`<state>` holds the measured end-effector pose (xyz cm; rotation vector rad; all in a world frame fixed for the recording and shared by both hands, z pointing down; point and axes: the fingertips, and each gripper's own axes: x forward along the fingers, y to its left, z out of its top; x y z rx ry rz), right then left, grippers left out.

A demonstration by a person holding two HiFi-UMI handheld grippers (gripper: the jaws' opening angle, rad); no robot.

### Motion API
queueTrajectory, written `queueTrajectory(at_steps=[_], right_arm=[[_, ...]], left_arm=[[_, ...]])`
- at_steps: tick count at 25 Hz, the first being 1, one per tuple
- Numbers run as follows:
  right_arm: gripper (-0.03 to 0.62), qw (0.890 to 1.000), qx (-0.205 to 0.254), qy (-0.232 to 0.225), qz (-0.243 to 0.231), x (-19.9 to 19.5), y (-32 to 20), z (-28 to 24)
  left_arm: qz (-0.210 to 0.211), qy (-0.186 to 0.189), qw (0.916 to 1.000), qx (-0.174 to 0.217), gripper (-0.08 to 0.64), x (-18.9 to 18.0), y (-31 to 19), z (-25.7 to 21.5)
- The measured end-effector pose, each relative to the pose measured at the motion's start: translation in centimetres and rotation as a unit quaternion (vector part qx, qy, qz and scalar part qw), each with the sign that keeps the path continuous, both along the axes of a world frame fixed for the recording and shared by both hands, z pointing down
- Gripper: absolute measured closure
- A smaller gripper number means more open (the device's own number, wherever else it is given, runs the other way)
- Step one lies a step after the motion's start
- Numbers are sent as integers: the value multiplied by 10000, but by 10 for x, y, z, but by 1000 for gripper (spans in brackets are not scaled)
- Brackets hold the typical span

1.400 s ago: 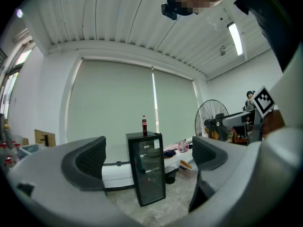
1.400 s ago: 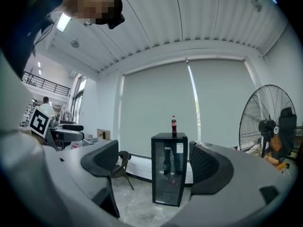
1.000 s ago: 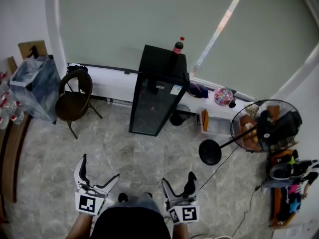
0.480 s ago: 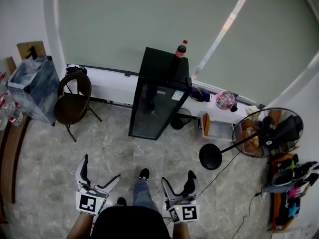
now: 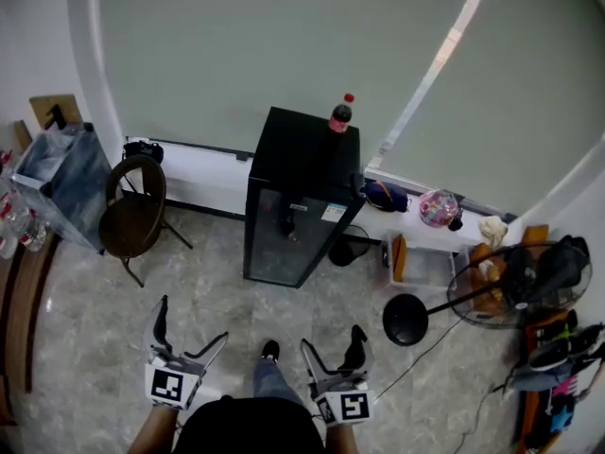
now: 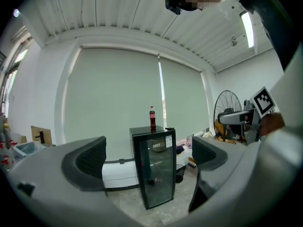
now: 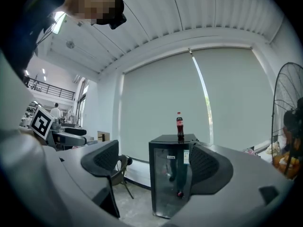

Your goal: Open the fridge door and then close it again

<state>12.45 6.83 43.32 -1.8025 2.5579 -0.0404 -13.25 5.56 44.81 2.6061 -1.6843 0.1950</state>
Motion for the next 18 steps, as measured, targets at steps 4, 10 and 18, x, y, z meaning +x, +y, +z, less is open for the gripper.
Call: queueTrajectory(at_steps=[4, 10, 18], right_arm=[[138, 9998, -63, -92, -155, 19, -46, 1], [138, 9976, -547, -140, -410, 46, -104, 12], [138, 9949, -449, 40, -900, 52, -173, 17]], left_arm=[[-117, -22, 9998, -157, 14, 23, -48, 0], [-282, -161, 9991, -278, 15, 57, -105, 1], [-583, -252, 9965, -544, 17, 67, -158, 23]])
